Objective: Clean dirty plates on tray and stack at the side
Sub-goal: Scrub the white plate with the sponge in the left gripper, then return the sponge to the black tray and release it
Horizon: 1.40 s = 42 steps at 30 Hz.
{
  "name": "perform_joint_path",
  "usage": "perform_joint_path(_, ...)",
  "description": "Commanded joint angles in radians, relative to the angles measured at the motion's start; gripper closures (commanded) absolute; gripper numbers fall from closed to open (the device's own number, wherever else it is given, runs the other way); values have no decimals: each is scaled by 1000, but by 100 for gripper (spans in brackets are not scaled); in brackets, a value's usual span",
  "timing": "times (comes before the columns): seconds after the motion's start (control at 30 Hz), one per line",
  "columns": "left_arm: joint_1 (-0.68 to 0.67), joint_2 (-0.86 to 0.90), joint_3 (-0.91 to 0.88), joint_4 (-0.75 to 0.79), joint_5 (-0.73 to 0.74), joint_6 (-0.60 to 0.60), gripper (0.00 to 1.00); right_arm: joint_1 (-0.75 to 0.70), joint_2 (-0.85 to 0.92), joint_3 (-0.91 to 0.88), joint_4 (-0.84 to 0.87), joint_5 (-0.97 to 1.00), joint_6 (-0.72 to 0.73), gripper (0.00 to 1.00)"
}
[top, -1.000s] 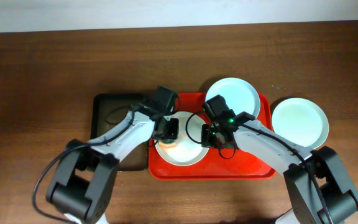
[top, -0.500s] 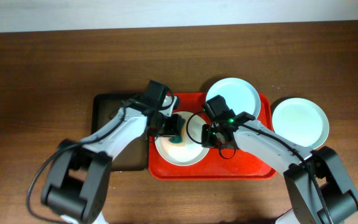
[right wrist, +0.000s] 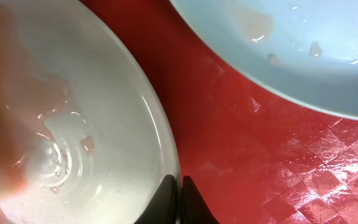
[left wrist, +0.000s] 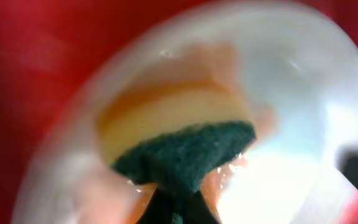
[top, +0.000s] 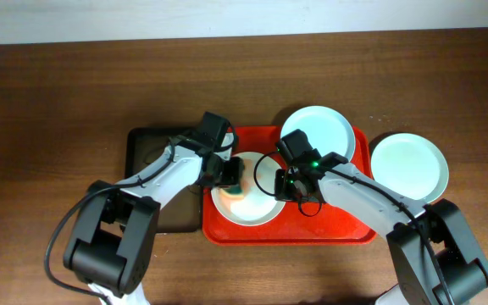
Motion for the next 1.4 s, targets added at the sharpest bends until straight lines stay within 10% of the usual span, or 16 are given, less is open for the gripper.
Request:
perform_joint_path(0.0, -5, 45, -13, -24, 331, 74, 100, 8, 13, -6, 4, -11, -9, 96)
perform_joint_path(0.27, 48, -88, -13, -120, -145, 37, 100, 8, 13, -6, 0, -11, -9, 96)
perform_joint_path(0.7, -50, -153, -109, 7, 153, -64, 100, 8, 13, -6, -1, -11, -9, 95)
perform_joint_path(1.03, 119, -486, -77, -275, -494, -64, 100, 8, 13, -6, -1, -10, -9, 96)
perform_joint_path(1.37, 148, -249, -138, -277, -581, -64, 100, 8, 13, -6, -2, -11, -9, 95)
